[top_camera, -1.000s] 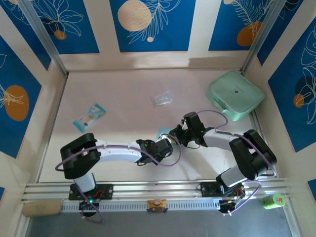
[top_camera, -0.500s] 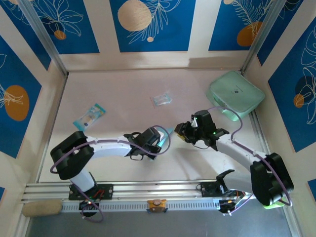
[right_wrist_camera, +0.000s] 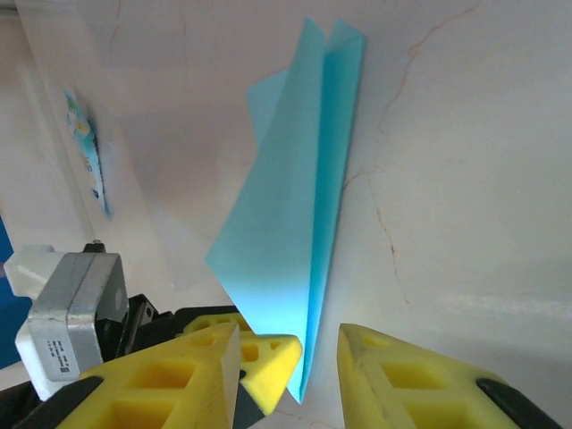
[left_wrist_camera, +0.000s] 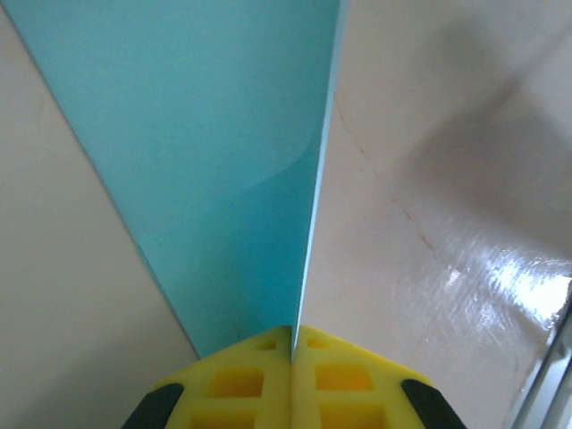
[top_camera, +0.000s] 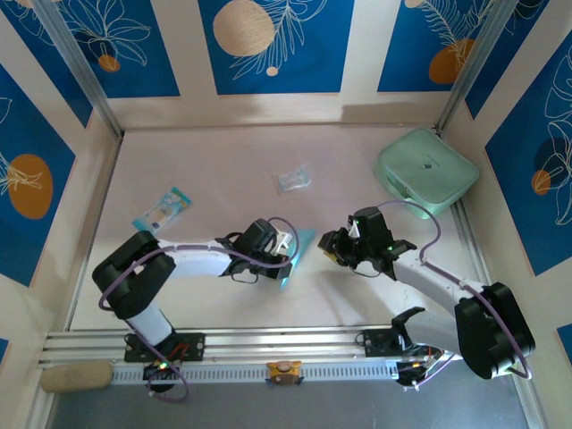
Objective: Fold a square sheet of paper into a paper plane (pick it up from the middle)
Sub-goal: Fold the wing for the fifth time at the center of the table.
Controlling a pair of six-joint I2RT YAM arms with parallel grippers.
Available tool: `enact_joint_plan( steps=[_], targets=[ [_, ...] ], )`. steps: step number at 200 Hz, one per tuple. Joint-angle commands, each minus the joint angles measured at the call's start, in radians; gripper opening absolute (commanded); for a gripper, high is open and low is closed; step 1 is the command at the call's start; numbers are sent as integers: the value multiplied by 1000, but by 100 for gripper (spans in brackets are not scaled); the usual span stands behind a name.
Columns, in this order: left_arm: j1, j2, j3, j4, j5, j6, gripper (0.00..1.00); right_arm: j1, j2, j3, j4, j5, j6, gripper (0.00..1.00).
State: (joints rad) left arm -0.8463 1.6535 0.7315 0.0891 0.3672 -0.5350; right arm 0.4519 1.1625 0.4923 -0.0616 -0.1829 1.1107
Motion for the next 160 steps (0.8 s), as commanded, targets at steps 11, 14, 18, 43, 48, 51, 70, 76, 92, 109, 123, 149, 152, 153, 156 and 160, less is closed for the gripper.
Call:
enact_joint_plan(
  steps=[11, 14, 18, 43, 48, 51, 70, 76, 92, 109, 123, 149, 152, 153, 156, 160],
  targets=[
    [19, 28, -17, 34, 56, -32, 0, 22, 45, -3, 38, -26, -5, 32],
    [22, 30, -18, 35, 55, -34, 0, 24, 49, -2, 42, -27, -5, 32],
    [22, 32, -19, 35, 54, -37, 0, 27, 55, 0, 45, -28, -5, 32],
    [30, 44, -23, 34, 52, -51, 0, 47, 94, 16, 55, -17, -9, 29],
    [33, 48, -21, 31, 53, -53, 0, 51, 101, 17, 57, -11, -9, 28],
    [32, 50, -20, 30, 53, -54, 0, 54, 106, 19, 58, -7, -10, 28],
    [37, 64, -20, 35, 61, -59, 0, 71, 121, 23, 68, 19, -11, 26],
    [38, 69, -22, 37, 63, -62, 0, 80, 124, 23, 72, 35, -12, 25],
    [44, 78, -28, 45, 74, -72, 0, 103, 131, 19, 101, 61, -25, 23],
    [57, 81, -49, 78, 90, -91, 0, 123, 146, 20, 131, 60, -40, 21],
    [72, 85, -70, 125, 120, -111, 0, 126, 166, 21, 155, 40, -41, 19],
    [104, 97, -106, 227, 191, -154, 0, 127, 210, 15, 243, -29, -52, 19],
    [107, 98, -112, 239, 198, -160, 0, 126, 212, 15, 247, -31, -53, 19],
    [109, 98, -112, 244, 201, -161, 0, 126, 214, 15, 250, -32, -54, 19],
    [112, 100, -117, 258, 210, -167, 0, 128, 218, 17, 254, -34, -55, 19],
    [116, 102, -123, 276, 220, -175, 0, 128, 225, 15, 267, -38, -58, 19]
  ],
)
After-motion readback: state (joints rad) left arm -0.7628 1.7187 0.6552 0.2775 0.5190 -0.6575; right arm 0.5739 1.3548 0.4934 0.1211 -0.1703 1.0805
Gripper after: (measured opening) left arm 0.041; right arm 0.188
